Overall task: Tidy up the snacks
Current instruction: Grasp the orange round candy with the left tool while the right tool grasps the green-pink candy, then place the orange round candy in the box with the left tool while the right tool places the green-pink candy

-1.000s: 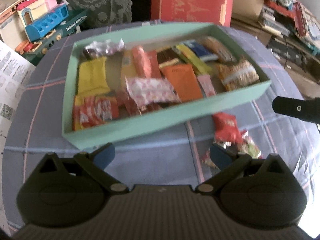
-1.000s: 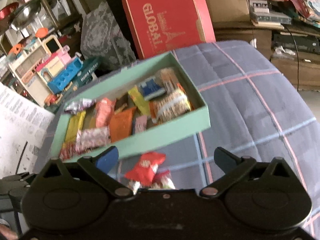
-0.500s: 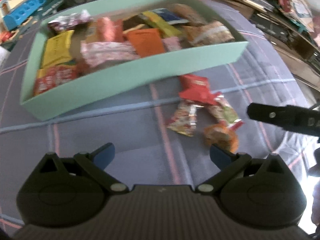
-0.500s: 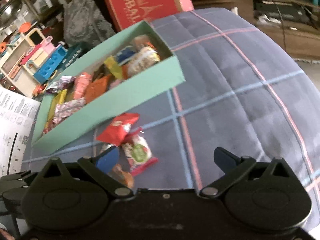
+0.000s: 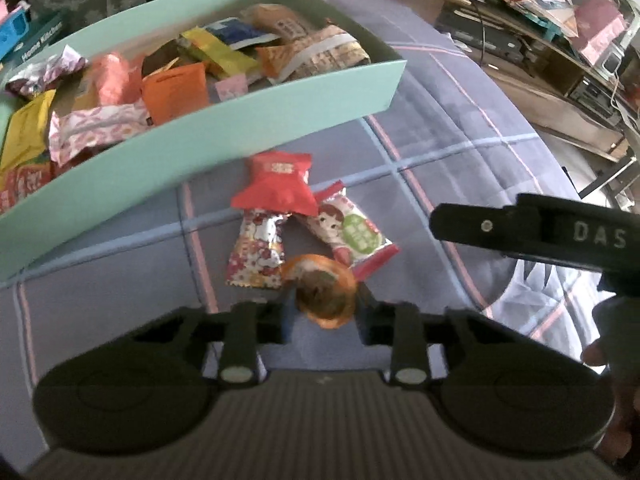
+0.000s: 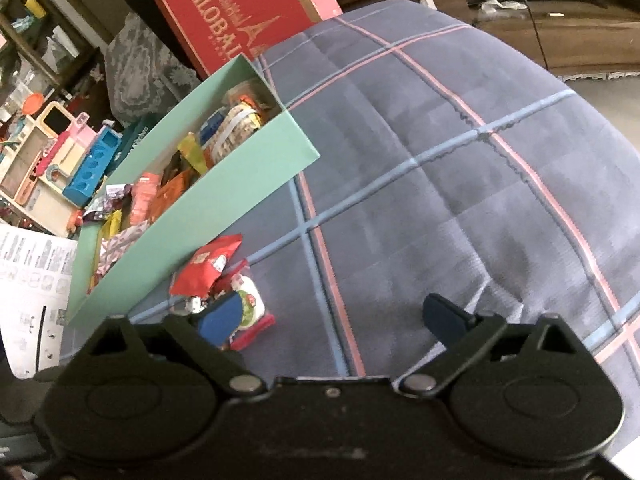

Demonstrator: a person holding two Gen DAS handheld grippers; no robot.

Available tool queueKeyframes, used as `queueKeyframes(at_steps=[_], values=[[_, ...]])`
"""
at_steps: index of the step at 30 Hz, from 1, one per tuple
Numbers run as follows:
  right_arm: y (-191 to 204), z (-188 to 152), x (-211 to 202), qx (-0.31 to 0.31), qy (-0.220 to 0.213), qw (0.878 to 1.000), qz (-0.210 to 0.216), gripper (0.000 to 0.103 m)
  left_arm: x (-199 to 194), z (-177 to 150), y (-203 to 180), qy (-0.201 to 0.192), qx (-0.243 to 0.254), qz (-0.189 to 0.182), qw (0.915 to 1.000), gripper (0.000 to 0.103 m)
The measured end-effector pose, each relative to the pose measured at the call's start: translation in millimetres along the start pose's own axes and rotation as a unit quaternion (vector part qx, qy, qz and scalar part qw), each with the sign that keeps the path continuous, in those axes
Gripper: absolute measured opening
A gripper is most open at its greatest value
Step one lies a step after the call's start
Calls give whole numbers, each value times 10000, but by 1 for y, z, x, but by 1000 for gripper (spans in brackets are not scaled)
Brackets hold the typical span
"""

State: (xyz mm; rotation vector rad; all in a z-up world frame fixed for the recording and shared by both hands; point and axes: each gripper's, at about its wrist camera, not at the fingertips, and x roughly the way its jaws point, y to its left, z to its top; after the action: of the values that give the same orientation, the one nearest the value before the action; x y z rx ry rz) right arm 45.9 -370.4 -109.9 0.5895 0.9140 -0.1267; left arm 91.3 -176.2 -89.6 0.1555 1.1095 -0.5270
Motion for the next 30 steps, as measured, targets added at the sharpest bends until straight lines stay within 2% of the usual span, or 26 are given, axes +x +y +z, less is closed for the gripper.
queueKeyframes(at_steps=[2, 8, 12, 13, 16, 17, 18, 22, 27, 30], values=[[6, -1, 1, -114, -19, 9999, 42, 87, -3, -1, 4, 4, 18, -41, 10000, 26], [36, -3, 10, -736, 57, 9970, 213, 70, -13, -11, 36, 27, -230, 82, 9997, 25], [62, -8, 17, -1259, 127, 9917, 237, 68, -21, -23, 62, 21, -490, 219, 9986, 22], [69, -9, 20, -1406, 139, 9897, 215, 66, -24, -26, 68, 0, -572, 224, 9981, 22], [83, -12, 30, -1717, 242, 9848, 124, 51, -30, -33, 84, -29, -772, 271, 9966, 22], [87, -14, 34, -1838, 257, 9826, 71, 50, -32, -34, 88, -37, -820, 275, 9962, 22], [94, -16, 35, -2035, 190, 9789, -23, 49, -33, -35, 90, -45, -853, 284, 9959, 22], [113, -25, 41, -2665, 63, 9629, -421, 33, -34, -36, 94, -75, -937, 277, 9952, 22], [112, -24, 40, -2470, 147, 9683, -340, 32, -32, -35, 89, -106, -893, 244, 9957, 32], [107, -26, 36, -2336, 184, 9716, -318, 32, -30, -34, 81, -156, -730, 299, 9968, 33]])
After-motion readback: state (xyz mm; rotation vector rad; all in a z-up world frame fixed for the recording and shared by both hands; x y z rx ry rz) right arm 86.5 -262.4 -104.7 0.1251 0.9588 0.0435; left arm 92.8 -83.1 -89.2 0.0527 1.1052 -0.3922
